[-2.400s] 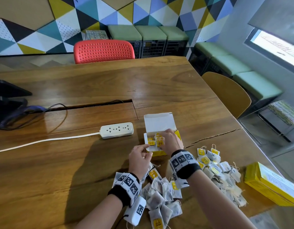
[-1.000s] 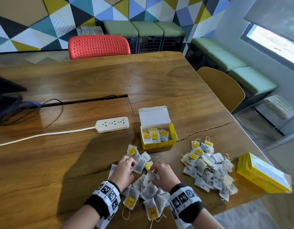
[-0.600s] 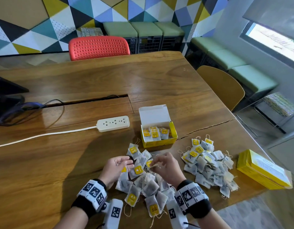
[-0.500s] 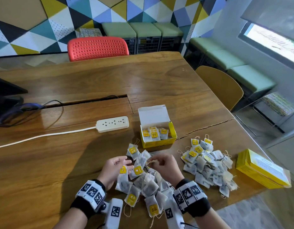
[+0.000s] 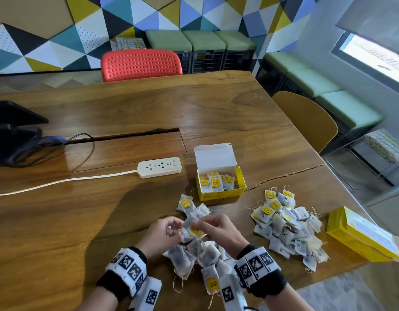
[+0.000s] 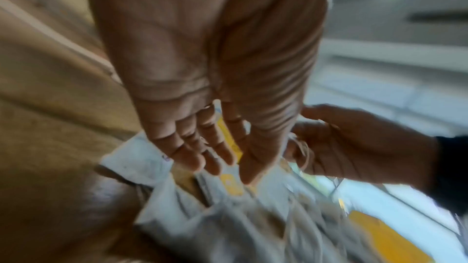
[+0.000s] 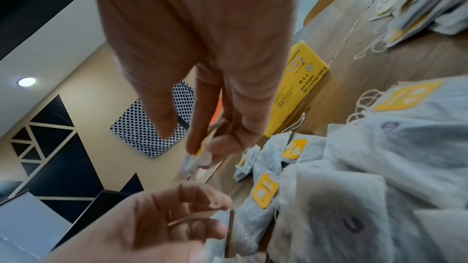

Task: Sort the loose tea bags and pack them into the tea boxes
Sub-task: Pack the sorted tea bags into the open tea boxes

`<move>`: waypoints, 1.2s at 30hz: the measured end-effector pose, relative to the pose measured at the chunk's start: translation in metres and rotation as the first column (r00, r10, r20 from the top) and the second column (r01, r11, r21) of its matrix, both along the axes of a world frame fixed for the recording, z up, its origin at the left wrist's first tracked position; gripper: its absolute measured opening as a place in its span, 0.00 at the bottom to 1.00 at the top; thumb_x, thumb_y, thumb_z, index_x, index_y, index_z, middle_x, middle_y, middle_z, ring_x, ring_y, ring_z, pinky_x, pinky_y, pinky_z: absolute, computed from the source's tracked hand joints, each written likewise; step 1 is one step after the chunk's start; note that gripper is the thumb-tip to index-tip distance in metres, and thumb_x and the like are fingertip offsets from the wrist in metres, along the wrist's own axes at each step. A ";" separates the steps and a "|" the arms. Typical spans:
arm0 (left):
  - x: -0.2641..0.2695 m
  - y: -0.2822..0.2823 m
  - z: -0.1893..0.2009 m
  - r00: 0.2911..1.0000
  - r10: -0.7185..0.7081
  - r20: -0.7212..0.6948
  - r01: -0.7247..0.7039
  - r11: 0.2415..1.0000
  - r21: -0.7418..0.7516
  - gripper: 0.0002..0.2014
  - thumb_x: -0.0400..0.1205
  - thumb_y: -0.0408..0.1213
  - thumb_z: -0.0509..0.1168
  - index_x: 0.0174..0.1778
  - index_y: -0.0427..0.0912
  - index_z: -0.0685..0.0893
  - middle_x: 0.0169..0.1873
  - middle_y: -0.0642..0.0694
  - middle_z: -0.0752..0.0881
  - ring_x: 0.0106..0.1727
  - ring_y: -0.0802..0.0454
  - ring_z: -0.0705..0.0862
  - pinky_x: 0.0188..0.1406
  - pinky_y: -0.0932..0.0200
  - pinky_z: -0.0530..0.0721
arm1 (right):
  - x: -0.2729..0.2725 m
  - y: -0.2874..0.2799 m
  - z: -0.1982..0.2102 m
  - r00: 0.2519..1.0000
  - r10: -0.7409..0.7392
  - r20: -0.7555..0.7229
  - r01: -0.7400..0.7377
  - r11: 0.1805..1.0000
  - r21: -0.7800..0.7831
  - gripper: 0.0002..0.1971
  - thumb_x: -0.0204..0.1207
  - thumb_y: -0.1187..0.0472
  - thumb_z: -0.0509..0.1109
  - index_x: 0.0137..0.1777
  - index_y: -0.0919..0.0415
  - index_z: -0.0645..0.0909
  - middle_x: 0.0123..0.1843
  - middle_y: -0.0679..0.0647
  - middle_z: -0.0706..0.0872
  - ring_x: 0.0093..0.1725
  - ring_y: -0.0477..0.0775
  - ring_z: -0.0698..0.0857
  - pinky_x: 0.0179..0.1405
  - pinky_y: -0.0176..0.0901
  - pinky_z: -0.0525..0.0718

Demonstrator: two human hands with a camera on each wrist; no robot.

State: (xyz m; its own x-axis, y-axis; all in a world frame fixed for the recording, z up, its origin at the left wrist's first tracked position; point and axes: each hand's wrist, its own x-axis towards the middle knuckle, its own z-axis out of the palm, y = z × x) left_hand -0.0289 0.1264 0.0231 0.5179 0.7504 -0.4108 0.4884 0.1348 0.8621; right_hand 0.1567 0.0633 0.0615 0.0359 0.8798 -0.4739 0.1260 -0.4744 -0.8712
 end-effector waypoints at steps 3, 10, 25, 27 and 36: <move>-0.008 -0.013 0.001 0.954 -0.274 -0.124 0.296 0.929 0.224 0.17 0.71 0.28 0.66 0.43 0.59 0.85 0.49 0.61 0.83 0.51 0.67 0.82 0.48 0.70 0.81 | 0.002 -0.004 -0.008 0.993 -0.107 0.051 0.104 0.993 0.060 0.06 0.73 0.61 0.77 0.45 0.64 0.90 0.40 0.57 0.90 0.37 0.47 0.85 0.39 0.36 0.85; -0.025 -0.026 -0.023 0.772 -0.521 -0.365 0.634 0.588 0.502 0.19 0.74 0.37 0.71 0.58 0.61 0.83 0.58 0.66 0.78 0.61 0.67 0.73 0.65 0.72 0.70 | 0.013 -0.010 -0.017 0.958 -0.259 -0.126 0.262 0.965 0.006 0.16 0.66 0.74 0.80 0.51 0.66 0.80 0.38 0.58 0.86 0.38 0.55 0.85 0.41 0.46 0.85; -0.002 -0.008 -0.016 0.979 0.143 0.148 -0.132 0.988 -0.081 0.05 0.81 0.34 0.69 0.51 0.40 0.87 0.43 0.45 0.92 0.45 0.50 0.90 0.42 0.52 0.89 | 0.009 -0.006 -0.015 0.987 -0.124 -0.104 0.131 0.989 0.067 0.21 0.68 0.75 0.78 0.60 0.60 0.83 0.37 0.57 0.84 0.41 0.55 0.82 0.49 0.48 0.85; 0.002 -0.010 -0.011 0.970 0.160 0.183 -0.134 0.980 -0.146 0.06 0.82 0.33 0.68 0.53 0.41 0.87 0.45 0.44 0.91 0.47 0.50 0.89 0.42 0.57 0.88 | 0.006 -0.005 -0.014 0.993 -0.092 -0.072 0.098 0.992 0.076 0.18 0.70 0.72 0.77 0.58 0.61 0.83 0.30 0.47 0.81 0.33 0.46 0.79 0.38 0.36 0.81; 0.004 -0.004 -0.011 0.940 0.328 0.093 -0.295 0.921 -0.255 0.07 0.83 0.29 0.63 0.49 0.42 0.86 0.49 0.38 0.88 0.44 0.51 0.87 0.44 0.56 0.89 | 0.007 0.005 -0.003 0.908 0.287 0.307 -0.325 0.942 0.081 0.14 0.74 0.68 0.71 0.57 0.53 0.86 0.50 0.45 0.87 0.42 0.47 0.87 0.45 0.40 0.87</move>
